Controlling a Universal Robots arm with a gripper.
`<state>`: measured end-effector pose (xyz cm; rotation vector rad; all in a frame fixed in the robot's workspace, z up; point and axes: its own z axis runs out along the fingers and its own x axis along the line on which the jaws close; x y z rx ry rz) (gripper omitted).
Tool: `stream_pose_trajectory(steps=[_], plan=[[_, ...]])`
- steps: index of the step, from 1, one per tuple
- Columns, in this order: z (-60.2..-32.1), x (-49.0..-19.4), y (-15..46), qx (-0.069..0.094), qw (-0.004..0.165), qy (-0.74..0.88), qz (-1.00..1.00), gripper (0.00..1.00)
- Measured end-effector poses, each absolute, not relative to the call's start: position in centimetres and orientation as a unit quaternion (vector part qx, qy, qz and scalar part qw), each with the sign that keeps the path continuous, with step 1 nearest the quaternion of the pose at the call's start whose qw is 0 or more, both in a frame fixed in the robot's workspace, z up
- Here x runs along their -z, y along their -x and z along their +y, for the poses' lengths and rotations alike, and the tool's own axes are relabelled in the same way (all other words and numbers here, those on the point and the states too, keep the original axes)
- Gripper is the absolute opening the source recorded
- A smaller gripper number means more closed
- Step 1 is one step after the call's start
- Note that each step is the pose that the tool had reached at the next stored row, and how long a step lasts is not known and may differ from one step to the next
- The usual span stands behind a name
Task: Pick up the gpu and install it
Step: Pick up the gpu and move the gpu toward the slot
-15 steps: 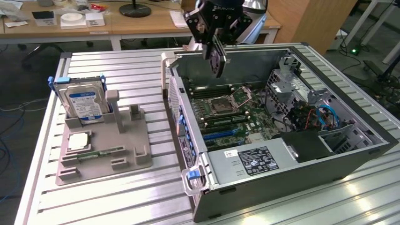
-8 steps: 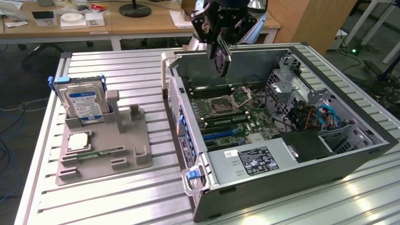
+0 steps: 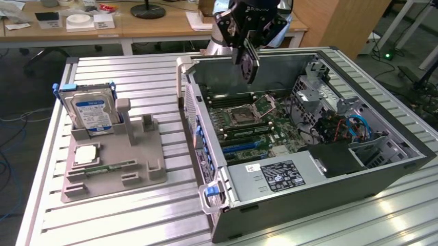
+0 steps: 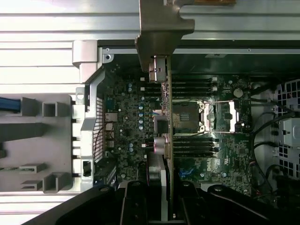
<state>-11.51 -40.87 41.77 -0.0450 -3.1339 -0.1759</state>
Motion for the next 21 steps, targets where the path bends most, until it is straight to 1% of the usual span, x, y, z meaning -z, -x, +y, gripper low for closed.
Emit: stream_pose_trajectory(steps=[21], plan=[[-40.9, -41.8, 7.8, 0.056, 0.001, 0.014, -0.998, 0.28]])
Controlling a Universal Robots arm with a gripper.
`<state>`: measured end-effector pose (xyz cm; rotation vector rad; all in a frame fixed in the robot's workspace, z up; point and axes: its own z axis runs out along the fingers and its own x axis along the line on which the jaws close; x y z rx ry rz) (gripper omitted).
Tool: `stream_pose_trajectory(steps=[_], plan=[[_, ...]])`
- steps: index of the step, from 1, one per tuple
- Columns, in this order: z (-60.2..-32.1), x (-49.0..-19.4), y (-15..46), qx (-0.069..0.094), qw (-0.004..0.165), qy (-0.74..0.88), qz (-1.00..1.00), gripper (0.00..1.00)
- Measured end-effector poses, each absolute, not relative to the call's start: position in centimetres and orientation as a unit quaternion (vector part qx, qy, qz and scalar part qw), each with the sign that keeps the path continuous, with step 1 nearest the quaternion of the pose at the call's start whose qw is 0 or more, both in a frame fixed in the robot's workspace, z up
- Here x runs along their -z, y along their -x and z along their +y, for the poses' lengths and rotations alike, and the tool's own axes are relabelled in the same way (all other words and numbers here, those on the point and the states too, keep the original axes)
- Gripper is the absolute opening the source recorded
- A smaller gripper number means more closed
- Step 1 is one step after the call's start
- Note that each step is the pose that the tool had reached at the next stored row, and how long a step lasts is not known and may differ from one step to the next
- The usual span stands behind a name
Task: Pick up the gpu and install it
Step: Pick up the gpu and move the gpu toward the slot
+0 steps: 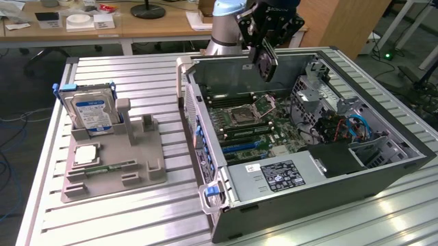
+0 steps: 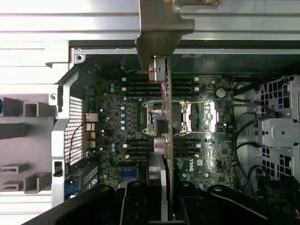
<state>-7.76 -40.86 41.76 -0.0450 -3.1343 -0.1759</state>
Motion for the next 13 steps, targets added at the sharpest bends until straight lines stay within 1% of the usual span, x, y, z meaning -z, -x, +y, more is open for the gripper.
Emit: stream_pose_trajectory(steps=[13], plan=[[-40.9, -41.8, 5.6, 0.056, 0.001, 0.014, -0.998, 0.28]])
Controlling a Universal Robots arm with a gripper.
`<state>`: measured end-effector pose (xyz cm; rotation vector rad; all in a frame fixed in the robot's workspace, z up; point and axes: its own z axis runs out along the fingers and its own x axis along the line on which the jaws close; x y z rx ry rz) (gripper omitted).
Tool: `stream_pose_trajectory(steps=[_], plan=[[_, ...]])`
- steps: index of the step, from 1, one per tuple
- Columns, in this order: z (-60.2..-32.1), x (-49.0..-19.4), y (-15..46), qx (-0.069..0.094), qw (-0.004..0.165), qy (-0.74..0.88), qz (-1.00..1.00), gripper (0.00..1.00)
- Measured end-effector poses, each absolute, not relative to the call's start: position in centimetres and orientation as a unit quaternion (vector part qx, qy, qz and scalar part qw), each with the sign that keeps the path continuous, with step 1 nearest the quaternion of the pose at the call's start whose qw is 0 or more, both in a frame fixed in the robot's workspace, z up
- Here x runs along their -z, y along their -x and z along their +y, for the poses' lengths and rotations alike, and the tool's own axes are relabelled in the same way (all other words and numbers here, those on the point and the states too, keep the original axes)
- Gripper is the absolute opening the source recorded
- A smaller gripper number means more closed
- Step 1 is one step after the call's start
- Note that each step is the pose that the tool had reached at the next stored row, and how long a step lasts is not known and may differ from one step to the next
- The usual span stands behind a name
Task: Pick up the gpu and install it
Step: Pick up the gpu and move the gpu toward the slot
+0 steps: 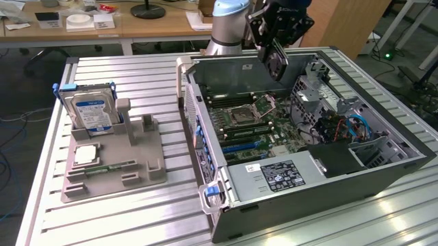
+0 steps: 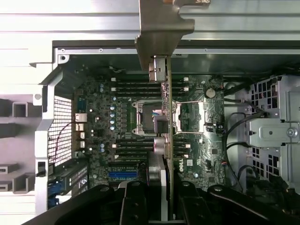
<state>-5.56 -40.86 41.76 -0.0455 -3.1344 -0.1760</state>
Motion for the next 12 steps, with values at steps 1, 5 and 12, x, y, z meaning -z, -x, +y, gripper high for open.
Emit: stream_pose_trajectory(steps=[1, 5, 12], plan=[[-40.9, -41.8, 5.3, 0.056, 0.001, 0.015, -0.998, 0.28], [-40.9, -41.8, 4.3, 0.056, 0.001, 0.015, -0.998, 0.28], [-40.9, -41.8, 3.1, 0.056, 0.001, 0.014, -0.998, 0.28]])
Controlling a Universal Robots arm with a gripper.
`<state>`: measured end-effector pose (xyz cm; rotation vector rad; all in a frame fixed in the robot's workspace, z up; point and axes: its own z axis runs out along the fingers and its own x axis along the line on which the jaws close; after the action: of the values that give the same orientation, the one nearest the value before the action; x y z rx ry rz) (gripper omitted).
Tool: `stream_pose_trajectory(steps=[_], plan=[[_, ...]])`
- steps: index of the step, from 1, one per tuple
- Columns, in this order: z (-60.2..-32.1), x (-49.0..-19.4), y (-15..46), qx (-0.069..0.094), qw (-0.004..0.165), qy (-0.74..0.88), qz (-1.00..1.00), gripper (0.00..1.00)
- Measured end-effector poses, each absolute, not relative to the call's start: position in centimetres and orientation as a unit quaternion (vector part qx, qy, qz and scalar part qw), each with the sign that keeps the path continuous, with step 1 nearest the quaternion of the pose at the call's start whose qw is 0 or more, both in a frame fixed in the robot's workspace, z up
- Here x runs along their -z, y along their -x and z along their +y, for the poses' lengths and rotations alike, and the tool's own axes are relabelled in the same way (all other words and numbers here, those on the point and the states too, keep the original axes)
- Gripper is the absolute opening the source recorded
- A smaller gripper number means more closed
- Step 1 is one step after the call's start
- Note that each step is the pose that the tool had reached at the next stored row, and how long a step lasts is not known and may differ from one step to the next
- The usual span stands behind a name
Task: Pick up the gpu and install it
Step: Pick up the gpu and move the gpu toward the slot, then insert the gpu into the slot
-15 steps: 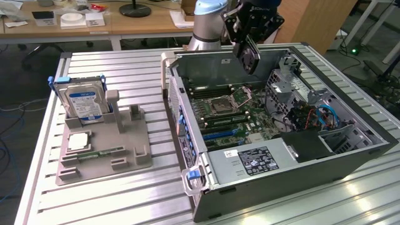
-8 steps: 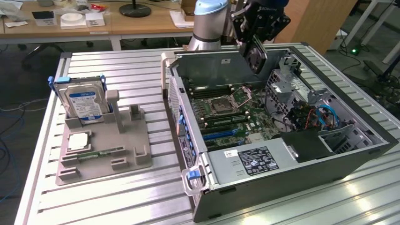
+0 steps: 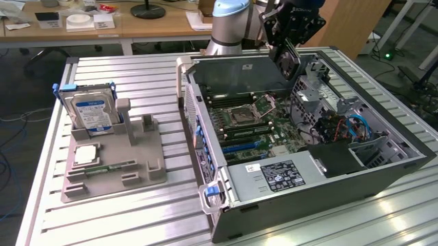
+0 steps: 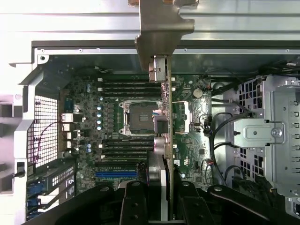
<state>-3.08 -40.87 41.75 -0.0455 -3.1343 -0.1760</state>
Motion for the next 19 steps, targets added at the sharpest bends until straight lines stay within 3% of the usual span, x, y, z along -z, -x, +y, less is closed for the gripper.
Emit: stream_pose_trajectory(steps=[19], plan=[[-40.86, -41.75, 3.08, 0.056, 0.002, 0.000, -0.998, 0.28]])
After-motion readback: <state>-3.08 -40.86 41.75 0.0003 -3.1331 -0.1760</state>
